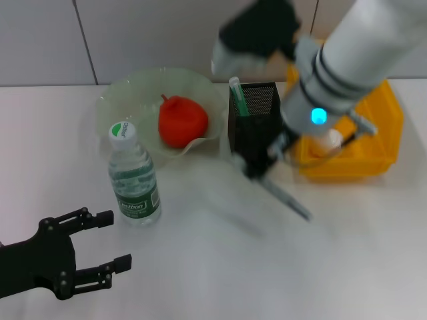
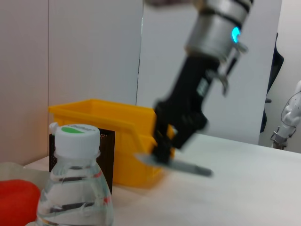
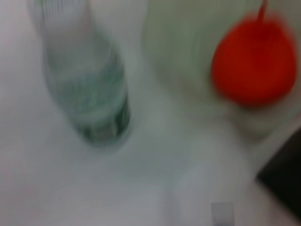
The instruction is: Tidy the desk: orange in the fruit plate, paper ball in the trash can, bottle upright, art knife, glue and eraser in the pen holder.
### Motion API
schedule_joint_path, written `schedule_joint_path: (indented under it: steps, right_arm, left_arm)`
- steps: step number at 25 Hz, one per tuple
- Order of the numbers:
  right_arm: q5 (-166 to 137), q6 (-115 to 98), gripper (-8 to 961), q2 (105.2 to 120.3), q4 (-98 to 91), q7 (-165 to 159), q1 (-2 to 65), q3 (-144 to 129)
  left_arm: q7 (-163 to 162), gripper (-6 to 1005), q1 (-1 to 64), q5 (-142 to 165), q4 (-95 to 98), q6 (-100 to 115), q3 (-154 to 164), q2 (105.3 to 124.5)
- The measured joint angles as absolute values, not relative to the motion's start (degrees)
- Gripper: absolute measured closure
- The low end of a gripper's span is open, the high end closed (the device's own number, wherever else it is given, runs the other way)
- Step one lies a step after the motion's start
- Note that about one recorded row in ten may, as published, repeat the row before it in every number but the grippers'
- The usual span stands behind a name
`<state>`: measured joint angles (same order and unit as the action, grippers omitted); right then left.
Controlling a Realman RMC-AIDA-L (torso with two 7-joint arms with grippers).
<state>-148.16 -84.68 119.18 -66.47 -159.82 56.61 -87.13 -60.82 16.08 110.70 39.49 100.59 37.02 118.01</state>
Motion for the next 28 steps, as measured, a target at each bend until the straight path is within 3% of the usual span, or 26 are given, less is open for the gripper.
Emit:
schedule_joint_path:
  steps: [9, 28]
  right_arm:
    - [-148.16, -71.21, 817, 119.24, -68.66, -154.69, 55.61, -79.01]
    - [-139.98, -40.90, 821, 119.45, -61.78, -147.25, 46.30, -83.20]
  left_arm:
    - [-60.96, 186, 16.06, 110.58, 38.50, 100.54, 36.57, 118.04]
    - [-60.83, 187, 16.61, 110.56, 37.97, 99.42, 36.03, 117.95]
